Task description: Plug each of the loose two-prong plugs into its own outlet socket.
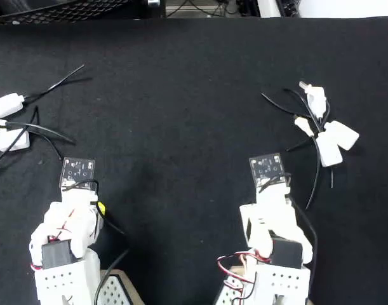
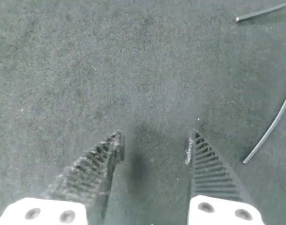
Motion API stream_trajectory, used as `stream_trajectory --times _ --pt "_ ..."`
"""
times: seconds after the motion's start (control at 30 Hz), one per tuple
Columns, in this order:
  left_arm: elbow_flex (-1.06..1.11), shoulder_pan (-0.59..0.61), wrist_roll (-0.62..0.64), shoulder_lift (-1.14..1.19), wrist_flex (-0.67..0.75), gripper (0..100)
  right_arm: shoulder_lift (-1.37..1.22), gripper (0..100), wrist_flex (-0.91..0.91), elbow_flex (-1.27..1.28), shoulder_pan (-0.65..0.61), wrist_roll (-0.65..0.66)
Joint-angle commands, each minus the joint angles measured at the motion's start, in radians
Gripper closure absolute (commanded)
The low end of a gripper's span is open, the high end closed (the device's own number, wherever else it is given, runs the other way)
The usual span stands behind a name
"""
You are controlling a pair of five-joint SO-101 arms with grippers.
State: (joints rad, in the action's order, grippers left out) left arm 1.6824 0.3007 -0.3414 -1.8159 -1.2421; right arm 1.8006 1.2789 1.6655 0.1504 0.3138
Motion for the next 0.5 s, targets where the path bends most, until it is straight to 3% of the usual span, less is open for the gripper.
stream_trajectory --times 0.0,0.27,0.47 --pt "0.016 -0.005 0.002 0.0 -0.006 82 0.047 78.3 -0.101 0.022 0.009 0.009" --pt "0.016 -0.005 0.002 0.0 -0.006 82 0.039 78.2 -0.114 0.021 0.009 0.011" --pt "0.016 -0.005 0.002 0.0 -0.006 82 0.039 77.9 -0.12 0.021 0.009 0.178"
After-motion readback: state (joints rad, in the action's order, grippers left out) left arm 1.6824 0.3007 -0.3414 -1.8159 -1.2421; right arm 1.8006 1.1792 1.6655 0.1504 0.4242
